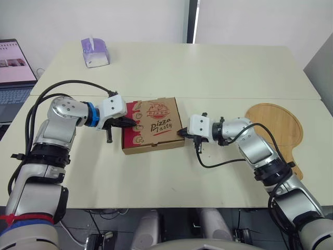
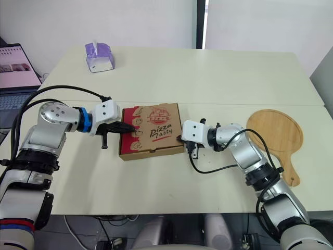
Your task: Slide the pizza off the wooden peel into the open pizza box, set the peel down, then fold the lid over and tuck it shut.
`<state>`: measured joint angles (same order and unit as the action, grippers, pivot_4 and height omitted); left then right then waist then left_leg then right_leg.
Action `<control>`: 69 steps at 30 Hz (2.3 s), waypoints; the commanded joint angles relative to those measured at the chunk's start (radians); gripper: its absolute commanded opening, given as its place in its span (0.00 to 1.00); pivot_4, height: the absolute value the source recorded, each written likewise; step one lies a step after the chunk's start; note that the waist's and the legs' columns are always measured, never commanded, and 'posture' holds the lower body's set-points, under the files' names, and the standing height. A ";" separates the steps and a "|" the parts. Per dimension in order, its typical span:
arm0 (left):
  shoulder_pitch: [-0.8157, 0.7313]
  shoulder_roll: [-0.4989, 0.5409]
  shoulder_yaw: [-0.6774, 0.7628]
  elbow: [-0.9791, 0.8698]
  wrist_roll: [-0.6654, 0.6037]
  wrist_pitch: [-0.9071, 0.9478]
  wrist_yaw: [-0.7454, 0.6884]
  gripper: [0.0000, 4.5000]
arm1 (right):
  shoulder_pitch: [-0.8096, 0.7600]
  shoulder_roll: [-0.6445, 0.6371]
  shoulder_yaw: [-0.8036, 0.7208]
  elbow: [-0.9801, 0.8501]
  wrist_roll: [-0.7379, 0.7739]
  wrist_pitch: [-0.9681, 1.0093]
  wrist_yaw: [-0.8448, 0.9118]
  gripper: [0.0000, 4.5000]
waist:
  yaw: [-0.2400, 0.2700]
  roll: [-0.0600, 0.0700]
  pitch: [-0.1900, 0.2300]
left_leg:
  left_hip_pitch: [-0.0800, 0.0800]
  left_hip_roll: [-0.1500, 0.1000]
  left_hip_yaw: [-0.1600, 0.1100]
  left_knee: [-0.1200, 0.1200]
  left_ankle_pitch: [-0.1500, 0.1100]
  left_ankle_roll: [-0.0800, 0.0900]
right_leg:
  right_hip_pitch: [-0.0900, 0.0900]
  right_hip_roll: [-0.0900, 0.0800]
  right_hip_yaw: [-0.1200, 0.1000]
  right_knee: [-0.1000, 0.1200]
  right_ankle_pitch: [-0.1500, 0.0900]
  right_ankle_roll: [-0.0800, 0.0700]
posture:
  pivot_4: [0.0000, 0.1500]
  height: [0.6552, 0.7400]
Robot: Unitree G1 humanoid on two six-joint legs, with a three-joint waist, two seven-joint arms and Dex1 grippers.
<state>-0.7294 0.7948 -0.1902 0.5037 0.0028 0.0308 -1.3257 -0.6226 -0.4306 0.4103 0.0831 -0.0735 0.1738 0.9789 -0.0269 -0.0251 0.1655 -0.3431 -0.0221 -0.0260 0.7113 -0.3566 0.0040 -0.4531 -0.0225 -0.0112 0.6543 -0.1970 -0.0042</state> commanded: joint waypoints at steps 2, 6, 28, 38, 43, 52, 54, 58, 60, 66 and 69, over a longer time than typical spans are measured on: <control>0.054 0.033 -0.047 0.037 0.064 -0.007 -0.009 0.00 | 0.023 0.009 0.021 -0.011 -0.005 0.061 0.012 0.01 | -0.003 0.000 0.000 | 0.003 0.000 0.000 -0.001 0.000 0.000 | 0.002 0.000 0.000 -0.001 0.000 0.000 | 1.00 1.00; 0.076 0.041 -0.050 0.023 0.054 -0.021 -0.035 0.00 | 0.025 0.037 0.004 -0.032 0.033 0.109 0.015 0.01 | -0.007 0.001 -0.001 | 0.015 0.001 0.001 -0.007 0.000 0.001 | 0.013 0.002 0.000 -0.006 0.000 0.000 | 1.00 1.00; 0.141 0.151 0.279 -0.142 -0.144 0.309 0.218 0.00 | -0.217 0.047 -0.109 0.311 -0.011 -0.003 -0.107 0.01 | -0.005 -0.001 0.001 | 0.003 0.001 0.002 -0.011 0.001 -0.001 | 0.000 0.000 0.001 -0.008 0.000 -0.001 | 1.00 1.00; 0.282 0.058 0.193 -0.308 -0.119 0.366 0.290 0.00 | -0.207 0.084 -0.051 0.380 -0.044 -0.007 -0.044 0.01 | 0.005 0.000 0.001 | -0.005 0.000 0.001 -0.011 0.002 -0.004 | -0.006 -0.002 0.000 -0.009 0.000 -0.001 | 1.00 1.00; 0.277 0.017 0.153 -0.368 -0.134 0.397 0.270 0.00 | -0.117 0.073 -0.041 0.210 -0.009 0.082 0.027 0.01 | 0.003 0.000 0.001 | -0.004 0.000 0.001 -0.011 0.002 -0.004 | -0.005 -0.002 -0.001 -0.009 0.000 -0.001 | 1.00 1.00; 0.249 -0.036 0.067 -0.405 -0.137 0.386 0.204 0.00 | 0.022 -0.003 -0.063 -0.097 0.039 0.269 0.049 0.01 | 0.008 0.000 0.001 | -0.004 0.000 0.000 -0.010 0.001 -0.002 | -0.004 -0.002 -0.001 -0.008 0.000 -0.001 | 1.00 1.00; 0.232 -0.058 0.045 -0.404 -0.133 0.383 0.196 0.00 | 0.046 -0.029 -0.074 -0.148 0.049 0.301 0.049 0.01 | 0.014 0.000 0.001 | -0.004 -0.001 0.000 -0.010 0.001 -0.002 | -0.004 -0.002 -0.001 -0.009 0.000 0.000 | 1.00 1.00; 0.203 -0.105 -0.007 -0.387 -0.114 0.361 0.181 0.00 | 0.085 -0.088 -0.108 -0.221 0.066 0.348 0.052 0.01 | 0.026 0.000 0.001 | -0.003 -0.001 0.000 -0.009 0.001 -0.002 | -0.003 -0.002 -0.001 -0.009 0.000 0.000 | 1.00 1.00; 0.190 -0.126 -0.028 -0.375 -0.105 0.351 0.171 0.00 | 0.101 -0.117 -0.121 -0.244 0.073 0.362 0.058 0.01 | 0.028 0.000 0.001 | -0.003 -0.001 0.000 -0.009 0.001 -0.002 | -0.003 -0.002 -0.001 -0.009 0.000 0.000 | 1.00 1.00; 0.118 -0.200 -0.068 -0.295 -0.071 0.317 0.165 0.00 | 0.131 -0.175 -0.154 -0.284 0.088 0.402 0.058 0.01 | 0.033 0.000 0.001 | -0.003 -0.001 0.000 -0.009 0.001 -0.001 | -0.002 -0.002 -0.002 -0.009 0.000 0.000 | 1.00 1.00; 0.098 -0.219 -0.077 -0.266 -0.060 0.306 0.151 0.00 | 0.150 -0.189 -0.154 -0.309 0.092 0.421 0.055 0.01 | 0.037 0.000 0.001 | -0.003 -0.001 -0.001 -0.007 0.001 -0.001 | -0.002 -0.002 -0.002 -0.009 0.000 0.000 | 1.00 1.00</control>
<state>-0.6120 0.6190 -0.2141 0.2557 -0.0392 0.3674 -1.1451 -0.4633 -0.6367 0.2569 -0.1434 -0.0275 0.6054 1.0240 0.0103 -0.0254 0.1668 -0.3466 -0.0232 -0.0265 0.7047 -0.3558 0.0029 -0.4545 -0.0241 -0.0130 0.6457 -0.1969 -0.0041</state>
